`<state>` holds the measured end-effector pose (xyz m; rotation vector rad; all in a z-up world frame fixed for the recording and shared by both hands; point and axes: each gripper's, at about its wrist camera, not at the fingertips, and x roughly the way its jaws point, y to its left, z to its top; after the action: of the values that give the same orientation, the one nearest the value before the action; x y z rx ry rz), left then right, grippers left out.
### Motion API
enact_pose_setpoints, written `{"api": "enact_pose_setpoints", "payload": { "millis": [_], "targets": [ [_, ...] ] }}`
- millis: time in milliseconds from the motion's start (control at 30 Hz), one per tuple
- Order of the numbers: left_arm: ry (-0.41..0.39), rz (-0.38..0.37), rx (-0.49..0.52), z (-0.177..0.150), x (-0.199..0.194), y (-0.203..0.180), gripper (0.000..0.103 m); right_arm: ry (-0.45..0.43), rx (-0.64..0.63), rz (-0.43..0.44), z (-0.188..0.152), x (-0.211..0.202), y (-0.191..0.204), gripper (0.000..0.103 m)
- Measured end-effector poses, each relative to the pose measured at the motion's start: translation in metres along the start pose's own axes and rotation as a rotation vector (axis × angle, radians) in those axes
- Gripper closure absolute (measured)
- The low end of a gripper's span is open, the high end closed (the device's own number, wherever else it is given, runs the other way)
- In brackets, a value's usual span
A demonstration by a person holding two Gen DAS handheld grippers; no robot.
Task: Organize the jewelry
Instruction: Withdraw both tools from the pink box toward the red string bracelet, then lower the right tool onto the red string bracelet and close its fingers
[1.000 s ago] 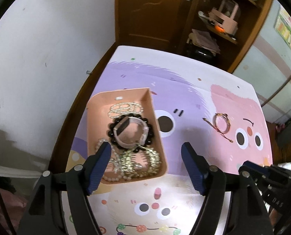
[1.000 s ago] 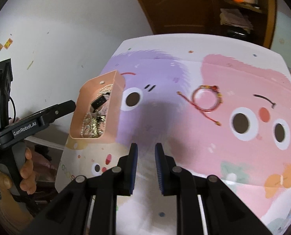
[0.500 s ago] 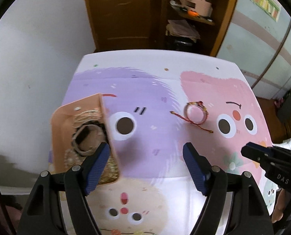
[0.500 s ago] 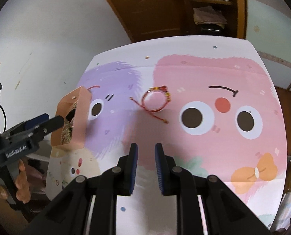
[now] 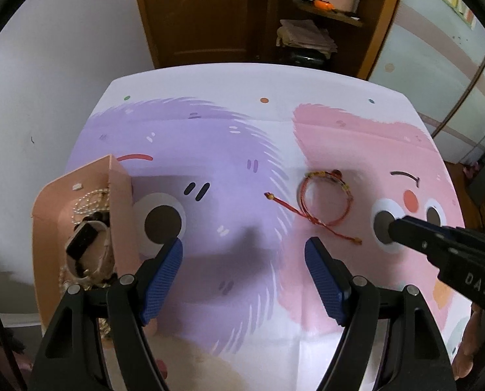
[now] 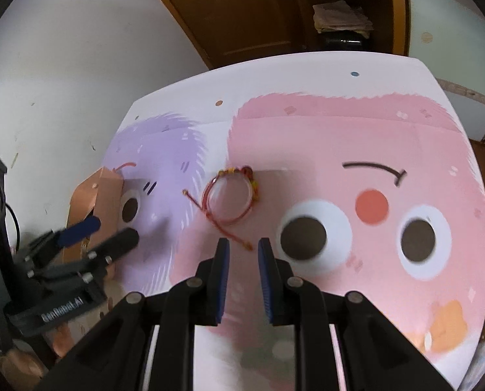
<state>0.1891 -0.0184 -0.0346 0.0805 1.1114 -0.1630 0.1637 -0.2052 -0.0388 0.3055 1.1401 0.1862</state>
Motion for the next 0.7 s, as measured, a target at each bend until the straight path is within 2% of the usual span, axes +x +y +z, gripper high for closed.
{"api": "enact_pose_setpoints", "payload": {
  "millis": [267,533,700],
  "targets": [
    [-0.008,0.026,-0.001,0.004,0.021,-0.004,0.027,0.034,-0.012,-0.028,0.028,0.037,0.005,0.085],
    [-0.020,0.027,0.013,0.004,0.026,-0.006,0.027,0.073,-0.086,-0.112,0.032,0.063,0.015,0.084],
    [-0.013,0.018,-0.004,0.004,0.029,-0.004,0.027,0.066,-0.109,-0.138,0.033,0.066,0.019,0.083]
  ]
}}
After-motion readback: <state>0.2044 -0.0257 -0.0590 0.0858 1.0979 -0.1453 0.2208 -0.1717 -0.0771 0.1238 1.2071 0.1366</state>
